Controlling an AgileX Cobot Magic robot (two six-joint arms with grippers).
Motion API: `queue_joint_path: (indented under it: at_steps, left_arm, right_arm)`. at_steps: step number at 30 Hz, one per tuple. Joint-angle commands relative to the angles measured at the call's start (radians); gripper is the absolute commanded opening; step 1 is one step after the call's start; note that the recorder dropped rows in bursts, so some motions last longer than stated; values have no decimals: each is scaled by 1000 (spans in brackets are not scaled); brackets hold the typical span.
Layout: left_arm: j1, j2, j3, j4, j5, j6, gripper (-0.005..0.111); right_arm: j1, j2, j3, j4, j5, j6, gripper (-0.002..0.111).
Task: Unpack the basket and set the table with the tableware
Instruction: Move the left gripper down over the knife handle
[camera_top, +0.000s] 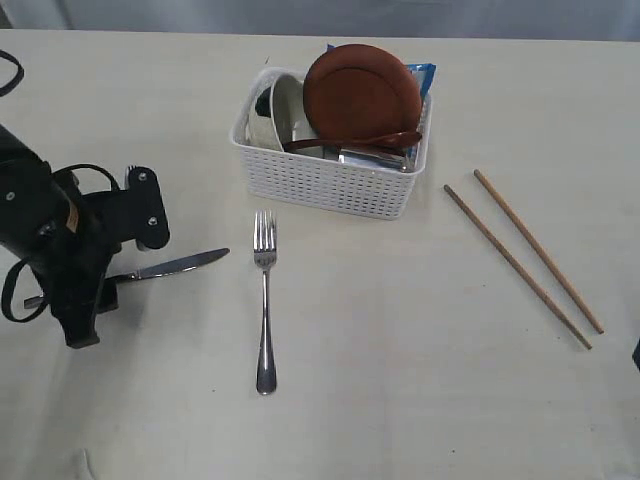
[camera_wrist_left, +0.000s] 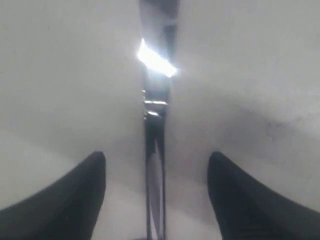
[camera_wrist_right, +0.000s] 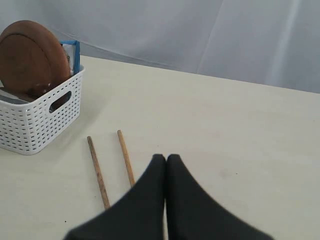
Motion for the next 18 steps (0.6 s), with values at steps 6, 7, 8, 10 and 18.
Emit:
queue_joint_path:
  at_steps: [6,7,8,10,18]
  left_arm:
    - [-3,28,-2,7,-13,-9,14]
    - [-3,28,-2,7,-13,-9,4]
    - [-3,28,-2,7,-10,-7,0]
    - [-3,28,-2,-3,-1,-7,0]
    - [-3,28,-2,-109,64,-87,0]
  right_arm:
    - [-8,-6,3,-6,0,-1,-1]
    - [-8,-6,3,-6,0,-1,-1]
    - [-8,-6,3,-6,0,-1,-1]
    - [-8,-6,3,-6,0,-1,-1]
    - [-8,-6,3,-6,0,-1,-1]
